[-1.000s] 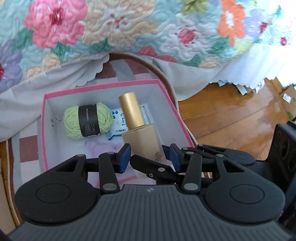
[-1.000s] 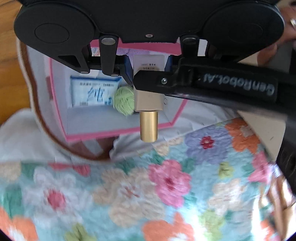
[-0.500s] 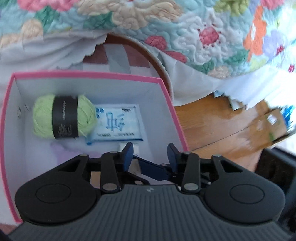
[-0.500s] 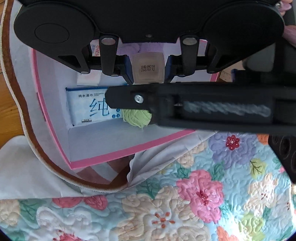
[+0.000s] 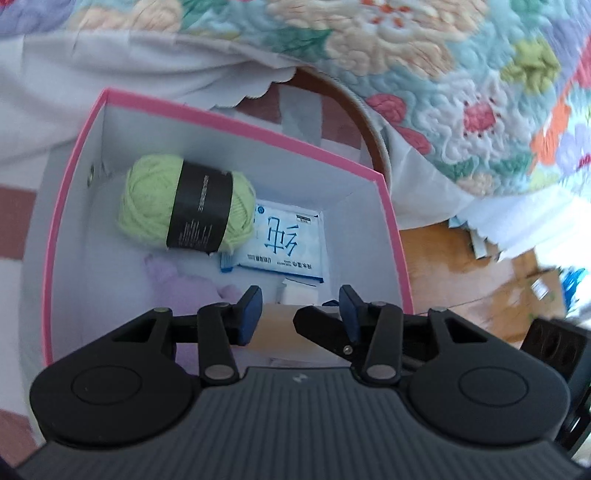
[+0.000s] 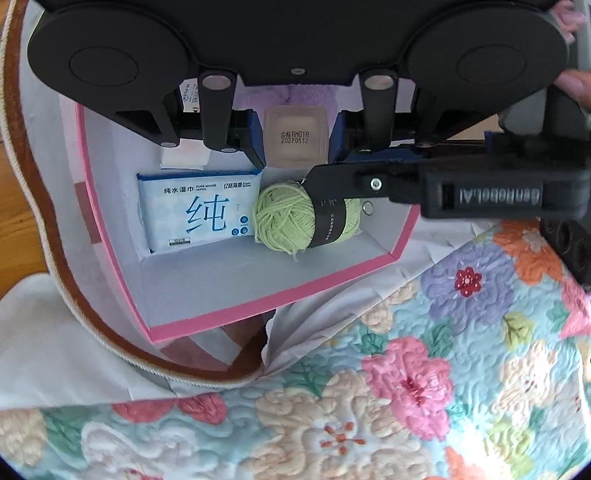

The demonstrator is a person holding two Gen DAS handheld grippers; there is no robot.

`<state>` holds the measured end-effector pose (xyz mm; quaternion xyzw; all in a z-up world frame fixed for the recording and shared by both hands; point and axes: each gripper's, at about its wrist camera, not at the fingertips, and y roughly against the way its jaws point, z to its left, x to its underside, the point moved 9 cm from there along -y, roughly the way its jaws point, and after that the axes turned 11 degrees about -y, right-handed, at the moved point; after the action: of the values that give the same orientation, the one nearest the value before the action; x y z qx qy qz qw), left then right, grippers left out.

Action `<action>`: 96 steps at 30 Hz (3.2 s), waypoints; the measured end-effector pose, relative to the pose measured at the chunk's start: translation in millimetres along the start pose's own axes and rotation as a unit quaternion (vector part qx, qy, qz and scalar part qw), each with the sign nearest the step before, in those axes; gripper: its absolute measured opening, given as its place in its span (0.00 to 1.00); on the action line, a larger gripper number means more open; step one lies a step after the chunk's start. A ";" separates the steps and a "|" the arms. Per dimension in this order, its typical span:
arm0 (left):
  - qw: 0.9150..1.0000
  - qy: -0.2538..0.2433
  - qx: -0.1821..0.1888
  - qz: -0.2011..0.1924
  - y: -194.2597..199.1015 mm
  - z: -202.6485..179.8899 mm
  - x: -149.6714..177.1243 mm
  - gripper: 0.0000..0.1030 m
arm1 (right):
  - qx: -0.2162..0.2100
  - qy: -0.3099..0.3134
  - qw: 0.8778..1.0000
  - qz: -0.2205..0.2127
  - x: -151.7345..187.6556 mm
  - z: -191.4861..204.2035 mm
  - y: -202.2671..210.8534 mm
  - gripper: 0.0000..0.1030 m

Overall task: Organize objects
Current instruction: 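Lift the bottle with the left tool into the pink box and release, then withdraw the left tool and move toward the orange makeup sponge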

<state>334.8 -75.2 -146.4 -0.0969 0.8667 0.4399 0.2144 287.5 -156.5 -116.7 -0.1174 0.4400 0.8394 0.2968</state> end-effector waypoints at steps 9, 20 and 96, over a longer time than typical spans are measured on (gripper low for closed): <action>1.000 0.012 -0.026 -0.008 5.3 11.4 6.4 0.42 | 0.034 0.030 0.999 -0.009 7.5 -3.3 -6.3 0.46; 0.995 -0.029 -0.093 0.017 0.5 21.2 16.5 0.42 | 0.019 -0.020 0.998 0.064 4.6 -28.2 -9.8 0.48; 0.971 -0.144 -0.192 -0.014 173.7 -46.8 144.2 0.76 | -0.075 0.289 0.952 0.064 103.8 64.2 176.3 0.89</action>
<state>131.2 -6.6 -62.7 -0.0841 0.7249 0.6042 0.3201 102.9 -140.7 -8.8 -0.3490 0.4489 0.8173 0.0931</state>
